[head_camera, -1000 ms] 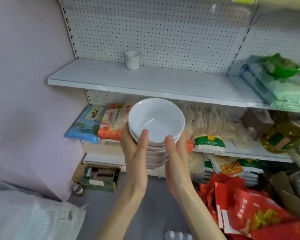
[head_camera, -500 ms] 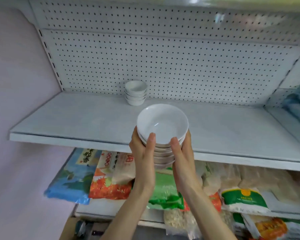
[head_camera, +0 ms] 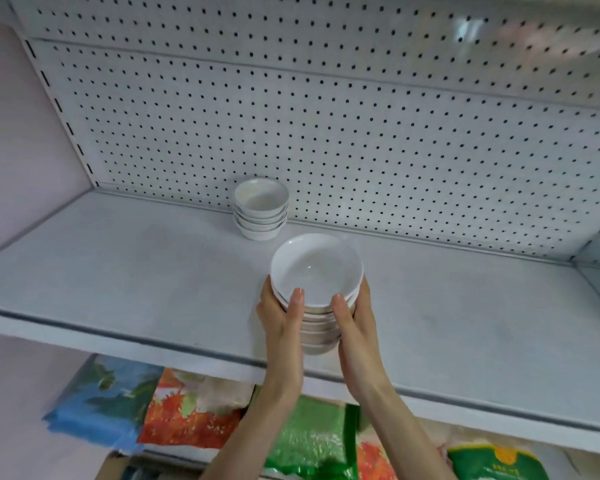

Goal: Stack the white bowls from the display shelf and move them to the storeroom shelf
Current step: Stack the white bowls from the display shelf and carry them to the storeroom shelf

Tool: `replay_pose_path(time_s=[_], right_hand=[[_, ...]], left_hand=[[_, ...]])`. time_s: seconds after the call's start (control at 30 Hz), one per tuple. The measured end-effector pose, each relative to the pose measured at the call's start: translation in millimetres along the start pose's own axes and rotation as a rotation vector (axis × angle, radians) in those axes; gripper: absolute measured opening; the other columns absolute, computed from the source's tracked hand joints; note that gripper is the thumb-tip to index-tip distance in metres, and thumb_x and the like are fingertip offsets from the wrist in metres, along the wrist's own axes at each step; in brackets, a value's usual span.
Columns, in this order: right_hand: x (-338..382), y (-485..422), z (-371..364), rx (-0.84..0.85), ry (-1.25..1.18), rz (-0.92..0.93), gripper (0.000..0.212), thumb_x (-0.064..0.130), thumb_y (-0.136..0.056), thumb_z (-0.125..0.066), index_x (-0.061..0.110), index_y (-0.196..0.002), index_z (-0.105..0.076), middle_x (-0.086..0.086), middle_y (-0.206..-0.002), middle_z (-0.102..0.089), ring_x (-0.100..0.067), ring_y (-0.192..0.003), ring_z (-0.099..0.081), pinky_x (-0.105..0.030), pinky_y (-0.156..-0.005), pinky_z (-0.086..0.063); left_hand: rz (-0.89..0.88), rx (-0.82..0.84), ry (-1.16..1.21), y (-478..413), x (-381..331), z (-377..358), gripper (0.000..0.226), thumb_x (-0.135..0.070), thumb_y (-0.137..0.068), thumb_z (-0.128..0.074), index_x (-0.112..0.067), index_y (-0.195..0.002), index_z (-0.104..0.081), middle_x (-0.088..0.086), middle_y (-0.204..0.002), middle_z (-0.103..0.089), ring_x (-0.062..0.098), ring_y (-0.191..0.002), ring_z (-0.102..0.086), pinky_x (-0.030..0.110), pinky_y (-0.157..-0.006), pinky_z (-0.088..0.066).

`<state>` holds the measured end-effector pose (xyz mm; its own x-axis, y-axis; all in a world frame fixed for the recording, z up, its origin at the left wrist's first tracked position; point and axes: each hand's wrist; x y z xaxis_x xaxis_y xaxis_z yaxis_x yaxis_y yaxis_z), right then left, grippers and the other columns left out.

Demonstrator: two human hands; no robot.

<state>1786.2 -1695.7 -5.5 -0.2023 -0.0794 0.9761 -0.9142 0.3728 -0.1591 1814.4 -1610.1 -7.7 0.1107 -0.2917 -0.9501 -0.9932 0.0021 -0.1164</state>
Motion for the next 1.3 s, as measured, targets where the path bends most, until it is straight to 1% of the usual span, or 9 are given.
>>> replay_pose_path(time_s=[0.37,0.53,0.63,0.8,0.87,0.93,1.03,1.17,1.3], right_hand=[[-19,-34,20,0.040,0.100,-0.033,0.097,0.061,-0.070,-0.066,0.023,-0.149,-0.023,0.000,-0.148,-0.040,-0.007,-0.133,-0.041,-0.019,-0.106,-0.038],[-28,-41,37,0.110,0.340,0.057,0.108,0.054,-0.065,-0.079,0.025,-0.150,-0.018,0.009,-0.151,-0.032,-0.013,-0.140,-0.032,-0.042,-0.115,-0.031],[-30,-45,42,0.161,0.431,0.100,0.105,0.054,-0.057,-0.084,0.036,-0.142,-0.024,0.030,-0.140,-0.038,0.001,-0.134,-0.036,-0.022,-0.109,-0.034],[-39,-47,44,0.144,0.486,0.035,0.102,0.057,-0.040,-0.086,0.049,-0.126,-0.032,0.019,-0.125,-0.057,0.015,-0.113,-0.051,-0.005,-0.088,-0.041],[-42,-52,47,0.126,0.518,0.024,0.098,0.055,-0.037,-0.085,0.048,-0.121,-0.036,0.024,-0.117,-0.058,0.020,-0.106,-0.051,-0.001,-0.083,-0.038],[-44,-59,48,0.122,0.527,0.018,0.101,0.054,-0.035,-0.085,0.042,-0.124,-0.038,0.023,-0.114,-0.060,0.019,-0.105,-0.052,-0.002,-0.084,-0.040],[-47,-77,46,0.102,0.514,0.001,0.106,0.046,-0.036,-0.089,0.031,-0.130,-0.041,0.021,-0.112,-0.062,0.018,-0.102,-0.055,-0.003,-0.082,-0.041],[-48,-111,39,0.050,0.513,0.002,0.102,0.018,-0.050,-0.094,0.021,-0.136,-0.040,0.021,-0.107,-0.059,0.015,-0.091,-0.056,0.003,-0.076,-0.038],[-54,-144,36,-0.005,0.527,0.004,0.099,0.018,-0.055,-0.092,0.017,-0.138,-0.039,0.010,-0.114,-0.059,-0.007,-0.103,-0.055,0.005,-0.073,-0.036]], left_hand=[[0.014,0.014,-0.036,-30,27,-15,0.059,-0.065,-0.073,-0.053,-0.045,-0.126,-0.040,-0.004,-0.135,-0.044,0.019,-0.135,-0.038,0.049,-0.113,-0.033],[0.007,0.129,-0.028,-36,30,-3,0.091,-0.080,-0.073,-0.055,-0.025,-0.143,-0.036,0.004,-0.145,-0.043,0.019,-0.139,-0.038,0.050,-0.116,-0.029],[-0.012,0.207,-0.051,-42,29,11,0.087,-0.079,-0.078,-0.047,-0.023,-0.144,-0.038,-0.004,-0.145,-0.047,0.014,-0.138,-0.041,0.042,-0.116,-0.031],[0.150,0.183,0.026,-51,31,28,0.113,-0.089,-0.061,-0.054,-0.020,-0.148,-0.033,0.005,-0.148,-0.045,0.017,-0.135,-0.045,0.041,-0.115,-0.034],[0.155,0.143,-0.029,-54,32,33,0.096,-0.085,-0.067,-0.049,-0.027,-0.142,-0.038,0.003,-0.147,-0.046,0.015,-0.136,-0.044,0.036,-0.116,-0.030],[0.132,0.074,-0.131,-56,32,39,0.066,-0.071,-0.077,-0.038,-0.037,-0.134,-0.040,-0.004,-0.144,-0.045,0.009,-0.137,-0.040,0.026,-0.115,-0.026],[0.054,0.054,-0.385,-54,30,53,0.072,-0.071,-0.078,-0.026,-0.036,-0.139,-0.034,-0.012,-0.145,-0.038,-0.005,-0.132,-0.038,0.010,-0.108,-0.024],[-0.196,0.178,-1.135,-56,45,76,0.090,-0.078,-0.084,0.002,-0.025,-0.150,-0.030,0.002,-0.158,-0.028,0.015,-0.149,-0.015,0.036,-0.122,0.001],[-0.170,0.227,-1.495,-55,64,87,0.090,-0.073,-0.089,0.004,-0.020,-0.147,-0.039,0.008,-0.154,-0.038,0.026,-0.146,-0.026,0.052,-0.120,-0.014]])
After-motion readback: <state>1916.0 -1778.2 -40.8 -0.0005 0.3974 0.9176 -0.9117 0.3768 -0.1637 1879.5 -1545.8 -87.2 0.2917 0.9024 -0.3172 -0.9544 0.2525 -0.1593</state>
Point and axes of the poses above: each hand's wrist, its own y-axis away from the middle knuckle, its own z-axis out of the back of the hand, x = y × z
